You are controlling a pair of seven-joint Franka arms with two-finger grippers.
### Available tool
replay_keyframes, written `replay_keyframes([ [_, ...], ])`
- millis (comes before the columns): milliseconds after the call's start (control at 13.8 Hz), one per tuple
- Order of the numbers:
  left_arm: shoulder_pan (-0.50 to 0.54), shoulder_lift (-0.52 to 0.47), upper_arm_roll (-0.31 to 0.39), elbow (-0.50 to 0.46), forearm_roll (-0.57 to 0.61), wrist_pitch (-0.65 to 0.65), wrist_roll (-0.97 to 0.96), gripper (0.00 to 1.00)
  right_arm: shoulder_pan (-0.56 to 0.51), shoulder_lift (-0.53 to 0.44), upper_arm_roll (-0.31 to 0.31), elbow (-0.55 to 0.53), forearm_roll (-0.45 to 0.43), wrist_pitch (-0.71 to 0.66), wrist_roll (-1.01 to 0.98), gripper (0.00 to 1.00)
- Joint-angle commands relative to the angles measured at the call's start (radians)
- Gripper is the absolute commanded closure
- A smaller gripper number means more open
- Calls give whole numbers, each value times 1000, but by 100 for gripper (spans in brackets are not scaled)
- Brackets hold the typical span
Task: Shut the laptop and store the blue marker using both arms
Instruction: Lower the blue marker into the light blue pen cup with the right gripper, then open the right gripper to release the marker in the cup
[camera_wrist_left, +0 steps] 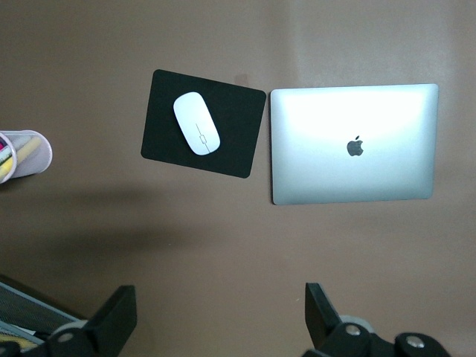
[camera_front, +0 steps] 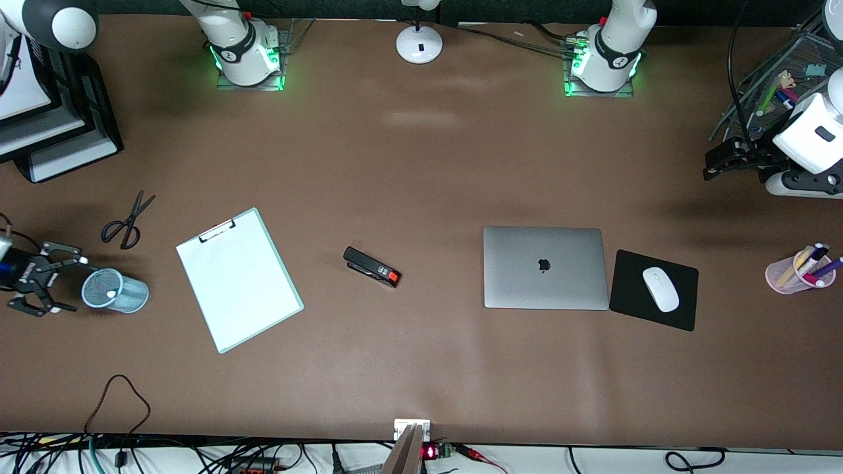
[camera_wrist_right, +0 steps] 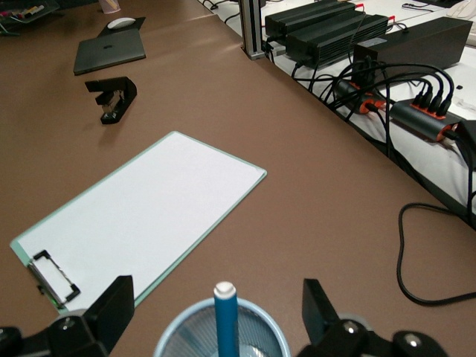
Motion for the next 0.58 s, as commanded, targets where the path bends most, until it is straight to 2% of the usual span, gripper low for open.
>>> replay_keyframes([
  [0,1,-5,5,10,-10,-19,15,0,-3,-52,3,-2,-46,-41,72,0],
  [145,1,-5,5,9,-10,-19,15,0,3,-99,3,-1,-81,-90,135,0],
  [363,1,-5,7,9,-10,-19,15,0,35,-176,14,32,-200,-138,333,0],
  [508,1,-5,5,10,-10,-19,15,0,66,-211,13,53,-240,-187,428,0],
])
